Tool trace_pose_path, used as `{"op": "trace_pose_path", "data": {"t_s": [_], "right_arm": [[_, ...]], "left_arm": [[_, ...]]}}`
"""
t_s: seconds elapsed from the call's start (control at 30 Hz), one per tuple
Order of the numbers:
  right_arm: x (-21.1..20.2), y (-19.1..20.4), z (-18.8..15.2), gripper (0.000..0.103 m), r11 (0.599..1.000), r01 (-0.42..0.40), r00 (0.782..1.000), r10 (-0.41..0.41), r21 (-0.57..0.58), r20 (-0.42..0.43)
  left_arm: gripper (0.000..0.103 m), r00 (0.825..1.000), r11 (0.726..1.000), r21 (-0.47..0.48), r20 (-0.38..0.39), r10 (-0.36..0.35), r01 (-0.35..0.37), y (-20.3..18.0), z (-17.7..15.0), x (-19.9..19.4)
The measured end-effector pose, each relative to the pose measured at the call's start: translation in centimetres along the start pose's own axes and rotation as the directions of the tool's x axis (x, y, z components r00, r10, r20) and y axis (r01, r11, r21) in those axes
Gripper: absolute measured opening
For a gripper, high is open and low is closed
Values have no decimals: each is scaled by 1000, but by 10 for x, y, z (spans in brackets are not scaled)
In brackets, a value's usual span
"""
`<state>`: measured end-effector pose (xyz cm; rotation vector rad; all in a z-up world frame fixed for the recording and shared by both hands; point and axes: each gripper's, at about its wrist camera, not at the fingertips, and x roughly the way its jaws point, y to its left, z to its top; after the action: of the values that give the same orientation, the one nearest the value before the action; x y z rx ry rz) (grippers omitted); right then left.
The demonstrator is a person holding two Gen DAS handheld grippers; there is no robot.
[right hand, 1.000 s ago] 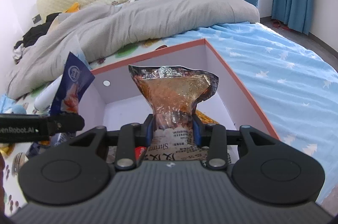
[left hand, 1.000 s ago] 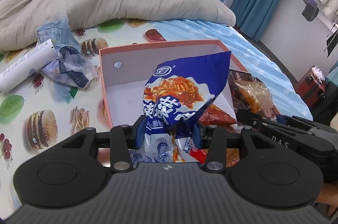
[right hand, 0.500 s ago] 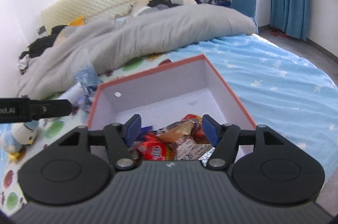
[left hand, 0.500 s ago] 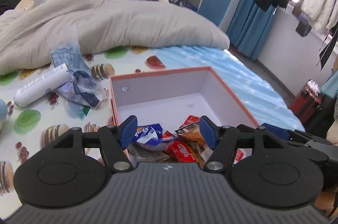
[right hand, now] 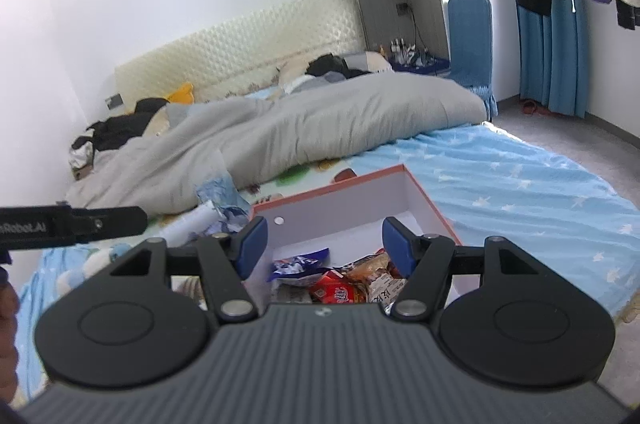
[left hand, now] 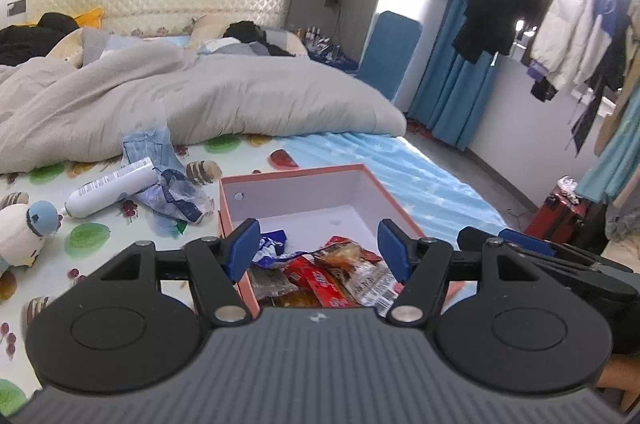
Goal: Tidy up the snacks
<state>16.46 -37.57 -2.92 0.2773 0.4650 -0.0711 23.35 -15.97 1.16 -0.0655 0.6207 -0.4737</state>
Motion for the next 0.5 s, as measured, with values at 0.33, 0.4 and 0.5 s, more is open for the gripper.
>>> {"op": "trace_pose_path", "data": {"t_s": [0.33,0.4,0.5], "right_arm": [[-81,13,-7,66,1000,-13,997,13,-2,70],[-89,16,-13,66,1000,2,998,-1,-14,63],[-99,20,-20,66,1000,8,998,-8,-5,58]], "left_arm": [[71,997,1000,25,78,-12,10,-24,-25,-92],[71,996,1000,17,84,-6,4,-26,-33,-107],[71,996,1000,9,87,0,-1,-26,-42,-124]]}}
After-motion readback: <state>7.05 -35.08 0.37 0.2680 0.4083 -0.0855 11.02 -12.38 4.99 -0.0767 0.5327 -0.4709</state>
